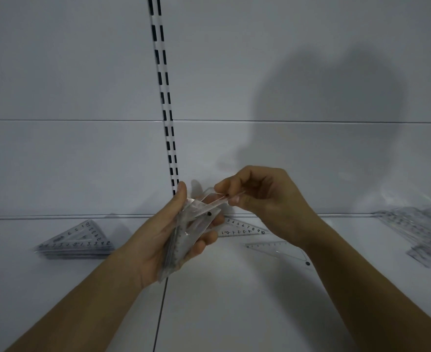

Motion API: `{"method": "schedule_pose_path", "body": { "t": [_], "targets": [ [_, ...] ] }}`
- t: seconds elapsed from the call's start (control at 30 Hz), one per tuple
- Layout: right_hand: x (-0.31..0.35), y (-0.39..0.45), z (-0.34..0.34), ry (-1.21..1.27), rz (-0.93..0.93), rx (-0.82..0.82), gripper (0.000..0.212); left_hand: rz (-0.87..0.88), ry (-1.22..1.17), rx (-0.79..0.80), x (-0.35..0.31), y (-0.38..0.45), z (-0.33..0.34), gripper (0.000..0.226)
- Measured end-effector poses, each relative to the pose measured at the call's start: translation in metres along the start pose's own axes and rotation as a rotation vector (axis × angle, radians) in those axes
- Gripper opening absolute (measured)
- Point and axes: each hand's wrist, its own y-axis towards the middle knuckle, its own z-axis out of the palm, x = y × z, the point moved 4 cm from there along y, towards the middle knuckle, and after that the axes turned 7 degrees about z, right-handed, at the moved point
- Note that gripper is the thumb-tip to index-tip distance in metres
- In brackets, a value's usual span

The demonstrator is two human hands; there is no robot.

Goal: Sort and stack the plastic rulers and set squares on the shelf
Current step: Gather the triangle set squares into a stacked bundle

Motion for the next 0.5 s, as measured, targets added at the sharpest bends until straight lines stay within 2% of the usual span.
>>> {"method": "schedule_pose_path", "body": {
  "t": [0.07,0.17,0.23,0.27,0.33,0.37,0.43,0.5],
  "targets": [
    [-0.006,0.002,0.0,-0.201,0.003,-0.052,0.017,-0.047,-0.02,0.063,0.002,-0.003,0.003,0.07],
    [-0.009,0.002,0.002,-0.542,-0.068,-0.132,0.03,-0.036,-0.078,0.142,0.001,-0.019,0.009,0.034],
    [-0.01,0.002,-0.001,-0.571,-0.066,-0.155,0.042,0.033,-0.161,0.178,0.001,-0.015,0.008,0.039],
    [-0.013,0.002,-0.003,-0.586,-0.011,-0.16,0.041,0.067,-0.19,0.176,-0.002,-0.013,0.007,0.045],
    [-0.025,0.003,-0.006,-0.712,0.144,-0.123,0.016,0.163,-0.222,0.151,-0.006,-0.01,0.003,0.046],
    [-0.031,0.002,-0.005,-0.819,0.225,-0.072,0.012,0.226,-0.209,0.134,-0.008,-0.009,0.0,0.04],
    [-0.045,0.0,0.001,-0.987,0.362,0.023,0.037,0.354,-0.161,0.113,-0.012,-0.007,-0.005,0.034],
    [-0.046,0.0,0.007,-1.044,0.413,0.045,0.051,0.463,-0.136,0.128,-0.014,-0.004,-0.006,0.051]
  ]
}}
